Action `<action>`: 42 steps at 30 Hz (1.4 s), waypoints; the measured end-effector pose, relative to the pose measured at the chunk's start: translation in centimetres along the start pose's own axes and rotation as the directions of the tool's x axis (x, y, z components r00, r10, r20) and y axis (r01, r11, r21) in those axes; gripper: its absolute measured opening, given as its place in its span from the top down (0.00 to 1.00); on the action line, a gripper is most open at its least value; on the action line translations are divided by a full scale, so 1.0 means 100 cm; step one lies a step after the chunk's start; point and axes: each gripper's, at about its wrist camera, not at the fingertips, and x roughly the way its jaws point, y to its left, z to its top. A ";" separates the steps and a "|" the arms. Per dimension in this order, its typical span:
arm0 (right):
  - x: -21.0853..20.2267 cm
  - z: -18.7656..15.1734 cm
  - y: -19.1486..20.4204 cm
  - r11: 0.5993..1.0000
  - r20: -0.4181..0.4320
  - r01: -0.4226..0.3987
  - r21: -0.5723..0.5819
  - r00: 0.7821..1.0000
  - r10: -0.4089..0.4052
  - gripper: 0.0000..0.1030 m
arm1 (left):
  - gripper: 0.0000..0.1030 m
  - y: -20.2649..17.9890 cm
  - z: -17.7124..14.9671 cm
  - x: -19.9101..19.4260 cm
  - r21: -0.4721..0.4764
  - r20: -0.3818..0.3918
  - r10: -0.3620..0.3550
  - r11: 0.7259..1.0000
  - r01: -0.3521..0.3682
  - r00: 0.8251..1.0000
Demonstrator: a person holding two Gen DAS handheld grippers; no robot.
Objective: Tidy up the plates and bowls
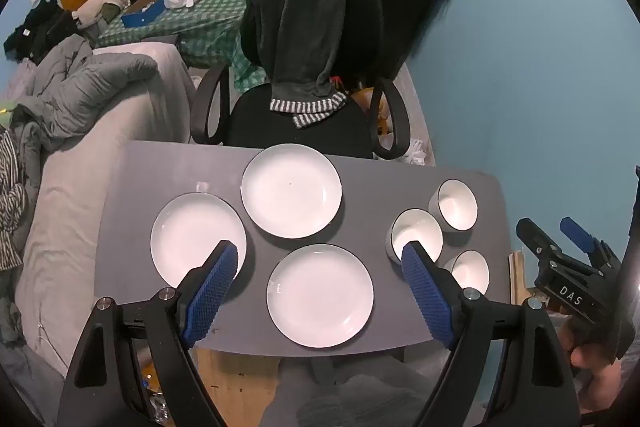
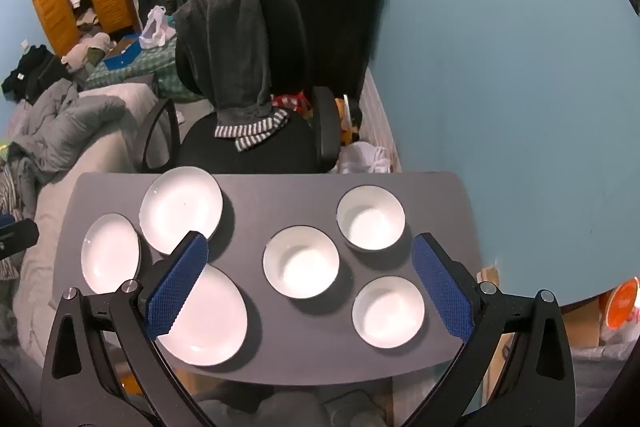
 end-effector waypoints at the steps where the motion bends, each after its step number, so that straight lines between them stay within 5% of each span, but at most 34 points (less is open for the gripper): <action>1: 0.000 0.000 0.000 1.000 0.004 -0.004 0.000 1.000 0.004 0.02 | 0.17 -0.001 0.000 0.000 -0.002 0.000 0.006 1.000 -0.006 1.000; 13: 0.001 -0.001 0.001 1.000 0.003 -0.006 0.003 1.000 0.006 0.02 | 0.17 0.009 0.000 -0.002 -0.032 0.005 -0.054 0.998 0.054 0.999; 42: -0.001 -0.006 0.003 1.000 -0.007 -0.015 0.000 1.000 0.015 0.02 | 0.17 0.009 0.004 -0.005 -0.043 -0.001 -0.070 0.997 0.070 0.998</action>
